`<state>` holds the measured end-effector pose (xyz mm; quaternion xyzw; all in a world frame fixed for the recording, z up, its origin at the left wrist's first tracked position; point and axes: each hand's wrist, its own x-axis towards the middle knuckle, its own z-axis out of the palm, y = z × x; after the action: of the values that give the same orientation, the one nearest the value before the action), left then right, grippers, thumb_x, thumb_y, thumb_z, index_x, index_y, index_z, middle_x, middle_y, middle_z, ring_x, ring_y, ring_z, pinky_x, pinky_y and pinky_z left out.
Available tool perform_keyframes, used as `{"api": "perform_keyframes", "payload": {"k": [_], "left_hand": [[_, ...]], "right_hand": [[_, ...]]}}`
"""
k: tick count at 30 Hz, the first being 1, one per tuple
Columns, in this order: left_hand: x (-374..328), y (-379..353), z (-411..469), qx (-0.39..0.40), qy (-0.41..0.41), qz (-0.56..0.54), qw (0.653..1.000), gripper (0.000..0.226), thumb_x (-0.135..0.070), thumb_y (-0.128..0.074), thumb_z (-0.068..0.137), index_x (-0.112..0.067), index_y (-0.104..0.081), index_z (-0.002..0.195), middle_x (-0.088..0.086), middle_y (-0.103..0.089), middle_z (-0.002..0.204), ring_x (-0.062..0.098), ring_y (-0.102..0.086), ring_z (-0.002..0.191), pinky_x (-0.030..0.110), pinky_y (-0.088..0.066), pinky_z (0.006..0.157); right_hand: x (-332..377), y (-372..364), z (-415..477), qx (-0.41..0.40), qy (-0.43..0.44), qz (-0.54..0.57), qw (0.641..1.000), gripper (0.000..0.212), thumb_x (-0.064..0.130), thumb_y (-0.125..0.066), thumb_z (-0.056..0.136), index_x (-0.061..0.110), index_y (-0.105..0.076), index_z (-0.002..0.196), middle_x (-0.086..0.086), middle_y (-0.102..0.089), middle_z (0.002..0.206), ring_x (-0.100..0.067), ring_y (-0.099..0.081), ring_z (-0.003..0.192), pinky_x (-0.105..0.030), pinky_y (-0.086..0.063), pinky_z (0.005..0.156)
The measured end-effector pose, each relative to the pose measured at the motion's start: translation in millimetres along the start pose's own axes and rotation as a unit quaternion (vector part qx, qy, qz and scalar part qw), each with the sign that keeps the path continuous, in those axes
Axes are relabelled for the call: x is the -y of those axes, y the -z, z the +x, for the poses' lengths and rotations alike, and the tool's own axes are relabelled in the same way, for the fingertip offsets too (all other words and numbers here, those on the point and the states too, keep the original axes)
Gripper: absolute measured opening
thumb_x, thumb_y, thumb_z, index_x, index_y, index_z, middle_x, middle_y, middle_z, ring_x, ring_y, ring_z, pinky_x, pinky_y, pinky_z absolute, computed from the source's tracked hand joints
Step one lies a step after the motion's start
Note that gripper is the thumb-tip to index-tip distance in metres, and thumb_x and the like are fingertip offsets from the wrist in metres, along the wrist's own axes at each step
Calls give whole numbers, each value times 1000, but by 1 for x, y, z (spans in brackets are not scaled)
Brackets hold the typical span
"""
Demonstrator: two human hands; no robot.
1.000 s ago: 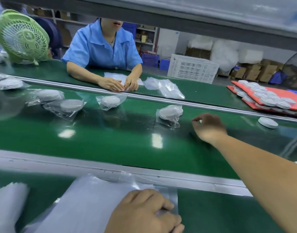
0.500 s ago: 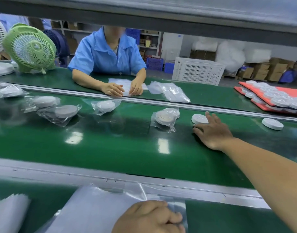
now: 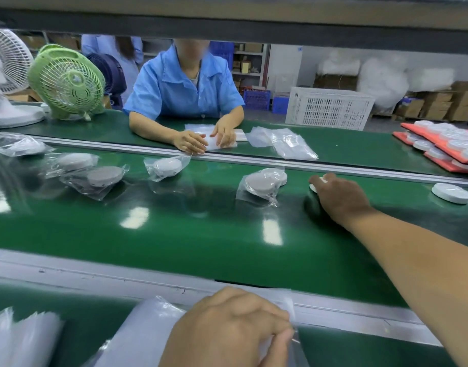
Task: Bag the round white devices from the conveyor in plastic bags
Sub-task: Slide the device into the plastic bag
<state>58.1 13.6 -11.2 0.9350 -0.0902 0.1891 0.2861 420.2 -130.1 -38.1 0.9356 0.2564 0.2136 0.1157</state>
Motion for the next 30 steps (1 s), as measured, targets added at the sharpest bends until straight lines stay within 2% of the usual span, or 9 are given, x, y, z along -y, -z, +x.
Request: {"api": "perform_keyframes", "payload": {"k": [5,9,12,15,18,21,23,27,30], "left_hand": [[-3,22,-7,-65,48,-7,997,17,-54,-58,79,-49,-74,78,-43,-63,88,-14,-62,80,22,-58,67],[7,45,-3,-151,101,-22,983,20,-55,-54,82,-54,-67,98,-46,-62,96,-12,-63,93,29,-58,78],[11,51,-4,-166,137,-33,976,16,-55,-53,84,-55,-66,94,-46,-61,96,-13,-62,94,31,-56,80],[14,51,-5,-172,189,-47,966,16,-57,-54,87,-53,-69,87,-45,-62,94,-13,-61,94,32,-56,81],[13,48,-5,-164,217,-43,961,15,-56,-56,85,-53,-70,85,-44,-63,93,-11,-61,92,31,-55,82],[8,39,-7,-149,209,-71,964,13,-50,-61,87,-49,-73,84,-44,-65,90,-13,-62,90,19,-54,79],[3,31,-9,-122,181,-164,962,11,-41,-66,89,-46,-76,88,-37,-69,90,-13,-65,89,7,-50,75],[-10,16,-15,-12,102,-333,937,50,-48,-83,73,-47,-67,121,-24,-70,117,-1,-65,113,16,-49,95],[-17,6,-14,-113,69,-294,947,51,-42,-82,70,-45,-66,118,-18,-71,117,9,-69,109,32,-58,89]], "right_hand": [[-8,15,-10,-20,33,-82,996,29,18,-40,106,21,-49,134,-16,-55,109,-35,-68,77,-41,-47,62],[-17,31,-16,-42,-35,164,985,23,19,-43,96,20,-53,117,-15,-52,97,-39,-60,75,-44,-48,65],[4,63,-42,-74,-2,295,953,31,12,-60,91,25,-55,119,-12,-65,112,-35,-62,90,-40,-49,77],[34,94,-108,-110,76,334,933,49,18,-67,88,48,-46,121,16,-68,94,-7,-59,63,-29,-48,61],[56,114,-176,-168,177,311,919,43,20,-60,90,43,-47,124,43,-52,134,-1,-62,92,-13,-45,81],[63,119,-212,-235,248,328,880,39,14,-55,97,37,-55,129,22,-48,153,1,-55,129,-21,-45,100],[65,125,-223,-268,264,378,846,34,9,-60,99,27,-70,125,6,-62,142,-13,-62,127,-36,-55,93],[65,144,-231,-275,168,524,788,20,17,-74,90,23,-78,109,11,-74,120,-8,-71,110,-24,-56,92],[72,154,-237,-200,64,652,729,21,46,-77,86,32,-81,101,17,-76,111,-13,-71,110,-33,-56,93]]}}
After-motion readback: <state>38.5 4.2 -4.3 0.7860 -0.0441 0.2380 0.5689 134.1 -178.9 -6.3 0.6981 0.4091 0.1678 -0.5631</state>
